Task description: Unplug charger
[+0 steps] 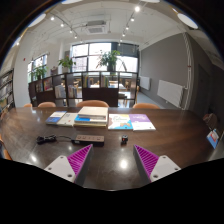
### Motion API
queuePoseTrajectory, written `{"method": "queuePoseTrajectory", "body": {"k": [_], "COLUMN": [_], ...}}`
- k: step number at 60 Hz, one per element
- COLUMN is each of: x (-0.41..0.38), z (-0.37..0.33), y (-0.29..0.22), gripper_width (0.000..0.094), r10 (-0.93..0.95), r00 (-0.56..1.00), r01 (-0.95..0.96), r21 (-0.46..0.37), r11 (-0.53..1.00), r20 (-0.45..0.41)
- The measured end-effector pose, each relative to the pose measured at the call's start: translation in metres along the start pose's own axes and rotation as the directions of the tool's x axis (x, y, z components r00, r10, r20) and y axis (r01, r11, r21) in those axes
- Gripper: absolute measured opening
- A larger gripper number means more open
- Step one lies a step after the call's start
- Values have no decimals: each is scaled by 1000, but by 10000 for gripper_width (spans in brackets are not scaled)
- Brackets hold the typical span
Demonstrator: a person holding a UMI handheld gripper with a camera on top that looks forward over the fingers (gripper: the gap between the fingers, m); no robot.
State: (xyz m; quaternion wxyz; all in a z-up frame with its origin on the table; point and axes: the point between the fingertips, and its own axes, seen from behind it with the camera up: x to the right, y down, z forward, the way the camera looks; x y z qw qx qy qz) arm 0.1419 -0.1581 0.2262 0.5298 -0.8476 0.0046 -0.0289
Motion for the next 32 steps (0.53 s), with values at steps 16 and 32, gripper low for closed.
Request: {"method": "queuePoseTrajectory", "body": {"k": [16, 32], "x": [-21, -41], "z": [-72, -95], "y": [55, 59], "gripper_width": [804, 801], "r10": [-1, -33], "r00": [1000, 999], "r01": [0, 35], "r21": [-50, -41], "r11": [999, 999], "r20": [-3, 31]}}
